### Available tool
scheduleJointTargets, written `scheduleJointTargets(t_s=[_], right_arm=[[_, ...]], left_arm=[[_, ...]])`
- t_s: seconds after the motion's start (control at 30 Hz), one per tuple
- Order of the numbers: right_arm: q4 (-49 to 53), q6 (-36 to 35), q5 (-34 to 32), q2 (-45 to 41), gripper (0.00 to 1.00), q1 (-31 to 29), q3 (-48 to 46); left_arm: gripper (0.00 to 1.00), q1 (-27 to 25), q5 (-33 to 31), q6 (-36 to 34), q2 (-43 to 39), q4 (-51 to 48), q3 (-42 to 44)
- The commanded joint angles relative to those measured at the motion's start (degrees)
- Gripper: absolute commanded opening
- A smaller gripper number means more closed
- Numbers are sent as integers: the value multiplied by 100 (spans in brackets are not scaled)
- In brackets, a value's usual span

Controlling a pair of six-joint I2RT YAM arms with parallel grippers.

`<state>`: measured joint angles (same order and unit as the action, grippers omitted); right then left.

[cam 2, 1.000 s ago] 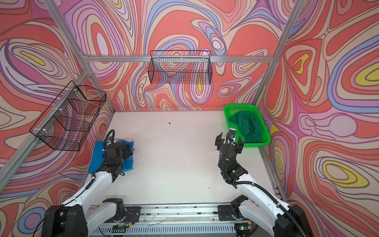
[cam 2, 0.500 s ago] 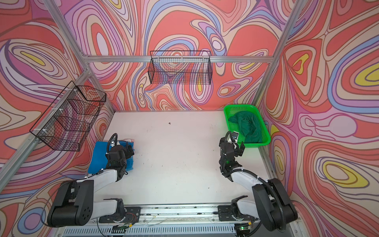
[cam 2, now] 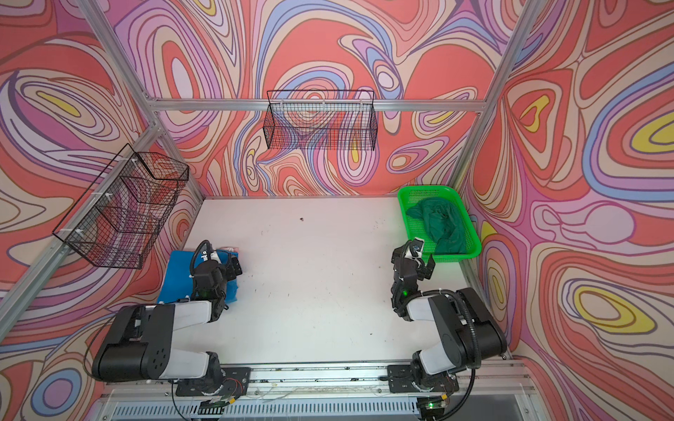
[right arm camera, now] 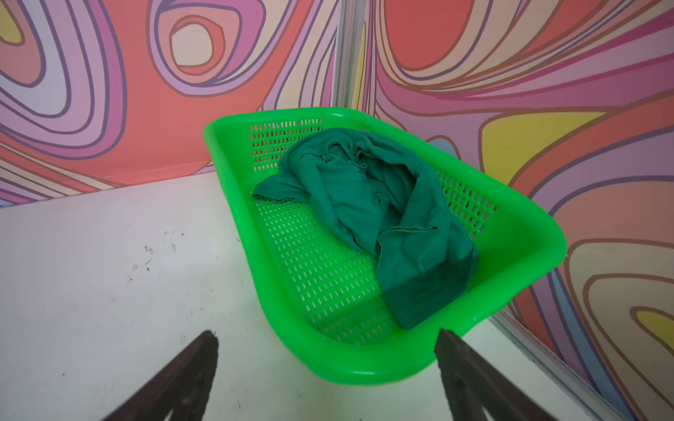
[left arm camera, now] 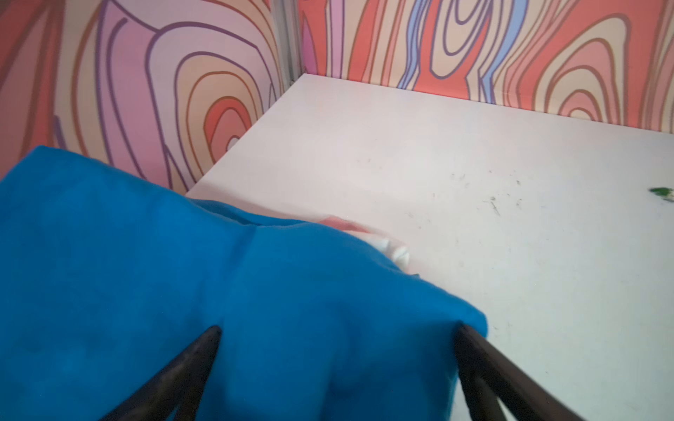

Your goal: Fold and stack the t-shirts

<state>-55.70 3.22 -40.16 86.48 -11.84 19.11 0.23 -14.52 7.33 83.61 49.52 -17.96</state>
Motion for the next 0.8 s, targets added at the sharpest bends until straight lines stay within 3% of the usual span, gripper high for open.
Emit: scheduleJointTargets(t_s=[0.0,0.17,0.3,0.33,0.37,0.77], right_arm=[[-571,-134,307,114,98,140,-52],[-1247,-8,529,730,98,282,13],[-706,-2,1947,1022,98,618,320],[-1487,-32,1940,1266,98,688,151],[-964,71,2001,1118,98,700,230],[-1169,-24,1963,1157,98,701,198]], left_arm=[[100,-277,88,-498,498,993,36],[100,-331,6,-488,502,385,-265],[100,-324,4,-489,504,363,-284],[100,-323,2,-489,501,376,-287],[100,-331,-6,-496,514,391,-278],[100,-366,-32,-551,513,379,-286]])
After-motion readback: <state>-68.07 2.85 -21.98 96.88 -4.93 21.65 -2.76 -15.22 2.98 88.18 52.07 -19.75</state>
